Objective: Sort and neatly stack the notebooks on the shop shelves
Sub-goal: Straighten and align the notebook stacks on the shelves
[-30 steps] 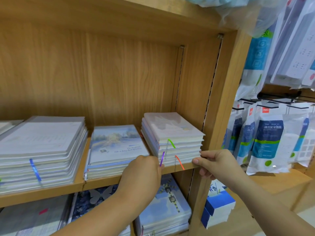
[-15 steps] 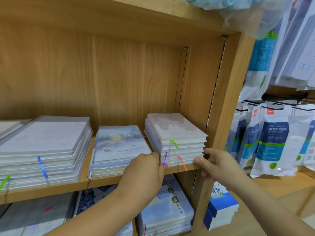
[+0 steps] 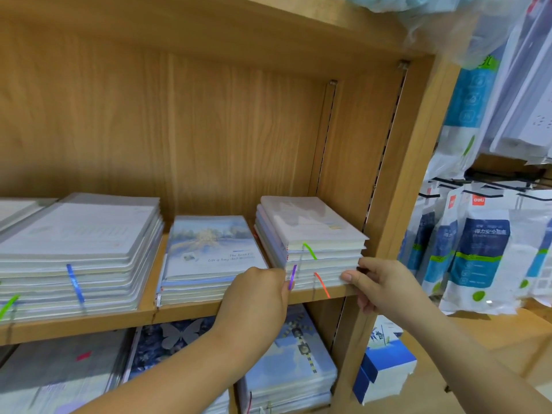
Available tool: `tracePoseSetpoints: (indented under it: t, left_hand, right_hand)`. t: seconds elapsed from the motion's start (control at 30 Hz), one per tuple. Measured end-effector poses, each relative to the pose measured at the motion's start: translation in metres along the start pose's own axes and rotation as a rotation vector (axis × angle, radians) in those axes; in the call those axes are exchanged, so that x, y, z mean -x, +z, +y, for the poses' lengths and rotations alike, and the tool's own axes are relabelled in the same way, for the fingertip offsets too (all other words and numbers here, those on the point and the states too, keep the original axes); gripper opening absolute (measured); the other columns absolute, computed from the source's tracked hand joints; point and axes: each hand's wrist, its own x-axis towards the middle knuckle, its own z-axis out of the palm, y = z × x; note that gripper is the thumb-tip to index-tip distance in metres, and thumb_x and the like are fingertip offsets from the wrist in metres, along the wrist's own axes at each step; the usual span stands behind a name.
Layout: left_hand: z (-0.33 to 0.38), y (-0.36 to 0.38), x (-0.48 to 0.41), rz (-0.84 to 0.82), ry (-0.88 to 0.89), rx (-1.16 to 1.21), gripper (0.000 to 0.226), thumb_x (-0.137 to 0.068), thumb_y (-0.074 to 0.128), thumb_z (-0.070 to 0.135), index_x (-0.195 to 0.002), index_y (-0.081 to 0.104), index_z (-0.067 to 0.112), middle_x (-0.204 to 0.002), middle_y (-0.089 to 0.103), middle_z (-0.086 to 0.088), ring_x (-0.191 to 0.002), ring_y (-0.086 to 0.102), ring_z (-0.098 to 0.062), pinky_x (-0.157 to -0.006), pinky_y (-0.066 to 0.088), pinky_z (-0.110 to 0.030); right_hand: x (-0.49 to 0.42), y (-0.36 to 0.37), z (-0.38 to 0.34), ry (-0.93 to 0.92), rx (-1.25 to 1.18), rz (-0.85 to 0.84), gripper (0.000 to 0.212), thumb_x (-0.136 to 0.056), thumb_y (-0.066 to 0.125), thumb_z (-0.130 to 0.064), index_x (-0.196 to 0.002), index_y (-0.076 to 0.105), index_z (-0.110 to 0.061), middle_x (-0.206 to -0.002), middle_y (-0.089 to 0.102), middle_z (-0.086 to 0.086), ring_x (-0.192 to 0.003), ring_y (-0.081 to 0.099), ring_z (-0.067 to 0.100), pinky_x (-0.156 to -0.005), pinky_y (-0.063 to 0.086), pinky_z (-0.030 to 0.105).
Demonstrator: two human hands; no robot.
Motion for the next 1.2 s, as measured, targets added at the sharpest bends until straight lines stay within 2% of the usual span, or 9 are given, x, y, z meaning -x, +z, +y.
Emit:
tracePoseSetpoints:
  t: [0.1,0.23,0.37,0.53,0.63,0.7,0.77,1.0,1.2]
  left_hand:
    - [0.001,-0.005,0.001,-0.049,-0.017,0.012,0.028,-0.105,0.048,0.027,-0.079,0.051,0.017,-0.072,0.054,-0.002,-0.062,0.047,-0.019,-0.057,0.039,-0.035]
    - [0.008,-0.020,-0.007,-0.033,-0.025,0.062,0.034,-0.105,0.044,0.046,-0.089,0.050,0.017,-0.078,0.055,0.002,-0.070,0.051,-0.019,-0.059,0.040,-0.035]
    - [0.017,-0.024,-0.015,-0.044,0.002,-0.017,0.028,-0.109,0.041,0.039,-0.116,0.050,0.014,-0.097,0.063,-0.008,-0.086,0.060,-0.026,-0.070,0.048,-0.038]
    - [0.016,-0.021,-0.013,-0.052,-0.006,0.002,0.021,-0.110,0.041,0.032,-0.123,0.047,0.016,-0.096,0.062,-0.006,-0.075,0.048,-0.020,-0.073,0.051,-0.039]
    - [0.017,-0.027,-0.014,-0.083,-0.007,-0.008,0.020,-0.108,0.044,0.037,-0.116,0.049,0.019,-0.094,0.061,-0.004,-0.075,0.047,-0.018,-0.068,0.047,-0.035]
    - [0.017,-0.039,-0.016,-0.081,-0.003,0.008,0.027,-0.106,0.044,0.045,-0.093,0.049,0.022,-0.082,0.055,0.001,-0.072,0.048,-0.016,-0.061,0.038,-0.033]
    - [0.018,-0.050,-0.020,-0.059,0.019,-0.010,0.034,-0.104,0.043,0.050,-0.082,0.046,0.023,-0.075,0.050,0.004,-0.069,0.048,-0.015,-0.059,0.035,-0.033]
    - [0.022,-0.057,-0.031,-0.072,0.057,-0.112,0.040,-0.107,0.036,0.050,-0.094,0.054,0.016,-0.091,0.063,-0.006,-0.083,0.062,-0.025,-0.066,0.047,-0.036]
    - [0.017,-0.046,-0.033,-0.061,0.094,-0.110,0.030,-0.108,0.034,0.048,-0.093,0.036,0.023,-0.077,0.046,0.002,-0.073,0.052,-0.022,-0.064,0.047,-0.038]
  right_hand:
    - [0.001,-0.001,-0.002,0.012,0.035,-0.028,0.025,-0.096,0.064,-0.049,-0.099,0.064,-0.024,-0.062,0.072,0.002,-0.053,0.069,0.017,-0.057,0.059,0.033]
    - [0.000,-0.004,-0.009,0.026,0.023,-0.037,0.034,-0.095,0.063,-0.052,-0.118,0.054,-0.028,-0.063,0.073,0.001,-0.052,0.069,0.015,-0.047,0.051,0.025]
    - [-0.004,-0.007,-0.018,0.016,0.043,-0.035,0.029,-0.097,0.060,-0.050,-0.101,0.055,-0.021,-0.063,0.072,0.000,-0.050,0.068,0.016,-0.041,0.045,0.018]
    - [-0.003,-0.006,-0.017,0.021,0.023,-0.020,0.026,-0.096,0.061,-0.052,-0.101,0.056,-0.027,-0.063,0.072,0.003,-0.050,0.068,0.016,-0.043,0.048,0.020]
    - [-0.002,-0.010,-0.015,0.022,0.034,-0.038,0.027,-0.095,0.058,-0.058,-0.102,0.054,-0.033,-0.063,0.072,0.002,-0.049,0.068,0.016,-0.042,0.050,0.023]
    - [-0.004,-0.016,-0.018,0.004,0.060,-0.021,0.027,-0.095,0.052,-0.064,-0.100,0.050,-0.038,-0.065,0.073,-0.001,-0.050,0.069,0.016,-0.044,0.054,0.027]
    - [-0.008,-0.020,-0.020,-0.025,0.096,0.004,0.027,-0.094,0.044,-0.069,-0.100,0.044,-0.043,-0.068,0.074,-0.005,-0.051,0.070,0.015,-0.047,0.055,0.029]
    - [-0.017,-0.022,-0.027,-0.020,0.089,-0.012,0.023,-0.104,0.043,-0.050,-0.100,0.050,-0.028,-0.067,0.072,0.005,-0.051,0.069,0.019,-0.049,0.059,0.034]
    - [-0.016,-0.022,-0.030,-0.025,0.041,0.015,0.019,-0.106,0.045,-0.044,-0.100,0.054,-0.029,-0.063,0.071,0.007,-0.049,0.068,0.022,-0.045,0.056,0.029]
